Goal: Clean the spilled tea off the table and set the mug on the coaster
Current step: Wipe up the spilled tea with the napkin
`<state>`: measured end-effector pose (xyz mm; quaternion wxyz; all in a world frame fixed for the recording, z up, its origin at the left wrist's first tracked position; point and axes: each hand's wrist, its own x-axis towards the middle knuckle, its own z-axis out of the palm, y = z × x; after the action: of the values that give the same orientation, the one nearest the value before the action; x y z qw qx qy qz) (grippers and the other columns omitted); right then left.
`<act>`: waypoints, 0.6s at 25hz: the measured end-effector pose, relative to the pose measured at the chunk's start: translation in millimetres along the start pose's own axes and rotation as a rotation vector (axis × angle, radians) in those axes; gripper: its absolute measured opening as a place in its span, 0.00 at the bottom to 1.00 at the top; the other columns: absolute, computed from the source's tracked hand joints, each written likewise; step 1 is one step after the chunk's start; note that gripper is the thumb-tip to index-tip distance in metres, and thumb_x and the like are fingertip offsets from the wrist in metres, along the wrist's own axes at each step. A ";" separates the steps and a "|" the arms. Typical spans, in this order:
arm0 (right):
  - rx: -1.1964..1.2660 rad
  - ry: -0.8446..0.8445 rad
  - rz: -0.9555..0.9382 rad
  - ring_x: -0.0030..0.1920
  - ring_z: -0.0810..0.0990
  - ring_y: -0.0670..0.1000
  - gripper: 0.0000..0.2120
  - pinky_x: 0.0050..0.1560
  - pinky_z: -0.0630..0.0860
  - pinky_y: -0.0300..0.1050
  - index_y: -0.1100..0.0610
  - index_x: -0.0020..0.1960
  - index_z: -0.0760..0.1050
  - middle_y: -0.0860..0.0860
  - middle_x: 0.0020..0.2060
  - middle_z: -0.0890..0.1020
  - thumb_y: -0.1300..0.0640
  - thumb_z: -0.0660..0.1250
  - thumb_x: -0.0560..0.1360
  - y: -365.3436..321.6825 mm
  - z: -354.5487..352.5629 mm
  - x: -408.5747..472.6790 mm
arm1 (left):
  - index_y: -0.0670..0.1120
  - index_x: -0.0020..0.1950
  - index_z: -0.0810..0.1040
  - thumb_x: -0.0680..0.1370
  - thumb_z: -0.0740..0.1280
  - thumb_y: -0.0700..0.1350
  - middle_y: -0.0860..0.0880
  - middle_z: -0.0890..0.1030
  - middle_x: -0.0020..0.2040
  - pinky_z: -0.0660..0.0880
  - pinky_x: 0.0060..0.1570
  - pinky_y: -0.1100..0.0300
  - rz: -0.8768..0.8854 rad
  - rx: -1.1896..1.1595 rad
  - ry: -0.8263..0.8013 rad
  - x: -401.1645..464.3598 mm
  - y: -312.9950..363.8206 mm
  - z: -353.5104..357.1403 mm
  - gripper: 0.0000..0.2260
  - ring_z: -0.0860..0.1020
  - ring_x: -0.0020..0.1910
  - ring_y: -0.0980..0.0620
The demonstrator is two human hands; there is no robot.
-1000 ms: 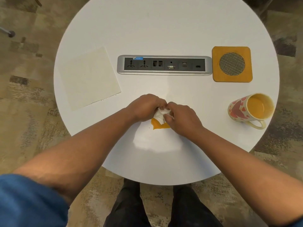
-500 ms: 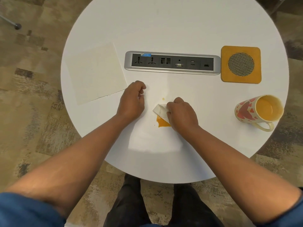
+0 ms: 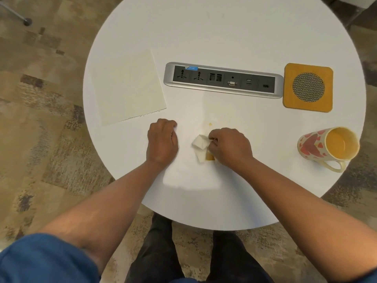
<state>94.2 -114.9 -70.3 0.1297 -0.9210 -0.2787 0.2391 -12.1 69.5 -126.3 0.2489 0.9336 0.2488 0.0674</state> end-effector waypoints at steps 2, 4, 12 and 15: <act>0.098 0.021 0.046 0.41 0.78 0.56 0.12 0.38 0.75 0.47 0.48 0.51 0.79 0.48 0.41 0.81 0.56 0.62 0.71 3.9 -8.2 3.6 | 0.39 0.57 0.81 0.78 0.61 0.35 0.39 0.80 0.53 0.69 0.52 0.48 -0.007 0.020 0.005 -1.7 1.0 2.0 0.12 0.76 0.50 0.35; 0.136 0.018 0.049 0.45 0.79 0.57 0.17 0.42 0.74 0.48 0.46 0.58 0.78 0.50 0.46 0.82 0.58 0.61 0.72 8.8 -13.9 9.2 | 0.40 0.57 0.81 0.77 0.61 0.35 0.39 0.80 0.53 0.70 0.52 0.47 -0.011 0.031 0.017 -2.3 1.8 2.4 0.13 0.76 0.49 0.35; 0.173 0.104 -0.007 0.45 0.76 0.56 0.12 0.40 0.70 0.43 0.52 0.52 0.82 0.49 0.52 0.74 0.60 0.62 0.75 13.8 -10.5 2.8 | 0.42 0.57 0.80 0.76 0.59 0.39 0.41 0.79 0.54 0.70 0.52 0.48 -0.006 0.045 0.023 -2.9 0.5 5.0 0.14 0.75 0.50 0.37; 0.124 0.110 -0.045 0.42 0.76 0.57 0.10 0.41 0.71 0.45 0.53 0.48 0.83 0.54 0.58 0.73 0.56 0.63 0.76 5.7 -5.6 -2.6 | 0.43 0.57 0.80 0.76 0.59 0.38 0.42 0.79 0.53 0.70 0.51 0.48 -0.002 0.047 0.033 -3.3 0.2 6.1 0.13 0.75 0.49 0.37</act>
<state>97.8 -121.6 -66.7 0.2068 -0.9165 -0.2764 0.2021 -13.4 65.1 -131.5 0.2229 0.9377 0.2554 0.0765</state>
